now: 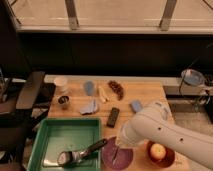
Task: Place fork in purple bowl
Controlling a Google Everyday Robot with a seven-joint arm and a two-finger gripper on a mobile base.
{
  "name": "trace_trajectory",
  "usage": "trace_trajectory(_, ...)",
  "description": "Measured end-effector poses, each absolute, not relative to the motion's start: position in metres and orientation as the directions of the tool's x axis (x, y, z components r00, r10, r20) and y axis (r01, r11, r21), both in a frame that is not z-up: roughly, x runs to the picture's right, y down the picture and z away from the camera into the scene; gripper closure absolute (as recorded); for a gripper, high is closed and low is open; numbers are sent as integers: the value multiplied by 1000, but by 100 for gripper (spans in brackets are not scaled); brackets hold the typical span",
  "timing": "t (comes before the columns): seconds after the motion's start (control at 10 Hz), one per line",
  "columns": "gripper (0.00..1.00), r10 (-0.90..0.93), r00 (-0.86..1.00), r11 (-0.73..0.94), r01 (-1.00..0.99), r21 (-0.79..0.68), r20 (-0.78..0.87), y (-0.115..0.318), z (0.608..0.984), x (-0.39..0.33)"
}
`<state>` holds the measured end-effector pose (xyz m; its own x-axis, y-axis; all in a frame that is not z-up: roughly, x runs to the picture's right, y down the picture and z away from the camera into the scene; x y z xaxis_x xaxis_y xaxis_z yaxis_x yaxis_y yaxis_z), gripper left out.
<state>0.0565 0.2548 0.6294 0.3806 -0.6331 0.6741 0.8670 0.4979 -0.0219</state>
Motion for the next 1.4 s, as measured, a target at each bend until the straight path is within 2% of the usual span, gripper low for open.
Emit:
trace_trajectory(0.3,100,-567,307,504,863,28,764,282,613,31)
trace_trajectory(0.6,98,-528,311,514,858,6,790,298,622,33)
trace_trajectory(0.9,72,-503,333,521,853,-28,798,303,641,39)
trace_trajectory(1.3,30,-474,363,527,847,-71,802,304,665,48)
trace_trajectory(1.4,25,-467,368,529,845,-80,804,304,669,51)
